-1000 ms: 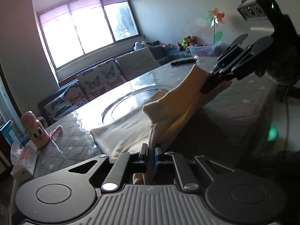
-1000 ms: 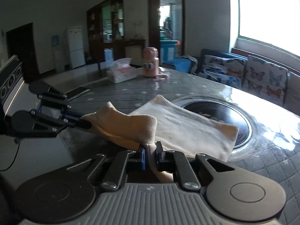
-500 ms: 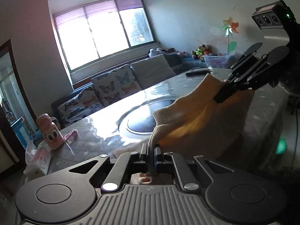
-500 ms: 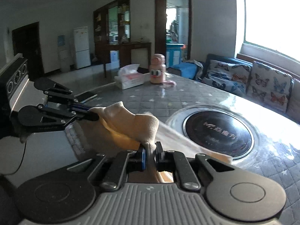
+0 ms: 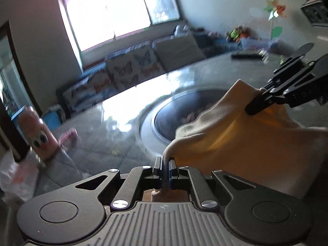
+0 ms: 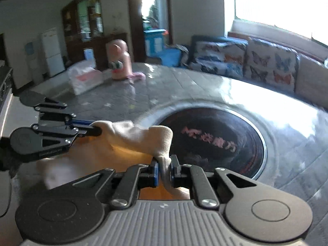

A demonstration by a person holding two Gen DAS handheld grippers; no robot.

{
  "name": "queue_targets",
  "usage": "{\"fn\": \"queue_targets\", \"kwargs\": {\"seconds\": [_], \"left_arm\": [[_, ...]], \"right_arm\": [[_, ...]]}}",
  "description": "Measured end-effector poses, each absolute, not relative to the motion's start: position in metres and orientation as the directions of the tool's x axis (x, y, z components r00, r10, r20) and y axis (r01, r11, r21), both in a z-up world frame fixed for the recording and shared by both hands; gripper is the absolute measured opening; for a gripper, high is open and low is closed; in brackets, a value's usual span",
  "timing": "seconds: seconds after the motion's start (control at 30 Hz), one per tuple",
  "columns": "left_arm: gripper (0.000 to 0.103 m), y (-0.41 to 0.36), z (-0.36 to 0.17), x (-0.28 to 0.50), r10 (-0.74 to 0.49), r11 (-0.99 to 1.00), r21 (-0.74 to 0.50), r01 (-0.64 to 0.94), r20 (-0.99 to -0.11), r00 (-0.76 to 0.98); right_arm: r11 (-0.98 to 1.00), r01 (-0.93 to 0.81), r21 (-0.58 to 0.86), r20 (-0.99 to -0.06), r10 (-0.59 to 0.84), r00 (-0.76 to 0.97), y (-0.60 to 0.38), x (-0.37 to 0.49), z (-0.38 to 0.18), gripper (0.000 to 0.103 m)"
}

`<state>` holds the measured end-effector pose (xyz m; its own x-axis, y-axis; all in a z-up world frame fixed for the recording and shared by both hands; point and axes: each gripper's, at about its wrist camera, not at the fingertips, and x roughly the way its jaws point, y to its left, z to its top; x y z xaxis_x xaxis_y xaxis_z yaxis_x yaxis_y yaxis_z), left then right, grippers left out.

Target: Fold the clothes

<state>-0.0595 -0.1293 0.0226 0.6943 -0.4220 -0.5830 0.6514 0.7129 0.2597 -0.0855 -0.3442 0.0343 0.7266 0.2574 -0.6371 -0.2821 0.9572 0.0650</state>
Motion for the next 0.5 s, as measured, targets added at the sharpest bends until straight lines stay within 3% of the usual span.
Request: {"fn": "queue_targets", "kwargs": {"seconds": [0.13,0.23,0.5], "left_arm": [[0.012,-0.129,0.008,-0.049,-0.405,0.727,0.243,0.643,-0.604,0.687],[0.025,-0.123,0.01,-0.047,-0.396,0.74,0.246,0.626,-0.592,0.702],[0.028,-0.104,0.025,-0.048,-0.36,0.797,0.232,0.558,-0.558,0.747]], "right_arm": [[0.971,-0.228,0.072,-0.676,0.215,0.705,-0.347,-0.074,0.007,0.022],[0.98,-0.176,0.094,-0.683,0.192,0.705,-0.359,-0.076,0.0,0.032],[0.993,-0.069,0.091,-0.615,0.111,0.781,-0.387,-0.104,0.023,0.032]]}}
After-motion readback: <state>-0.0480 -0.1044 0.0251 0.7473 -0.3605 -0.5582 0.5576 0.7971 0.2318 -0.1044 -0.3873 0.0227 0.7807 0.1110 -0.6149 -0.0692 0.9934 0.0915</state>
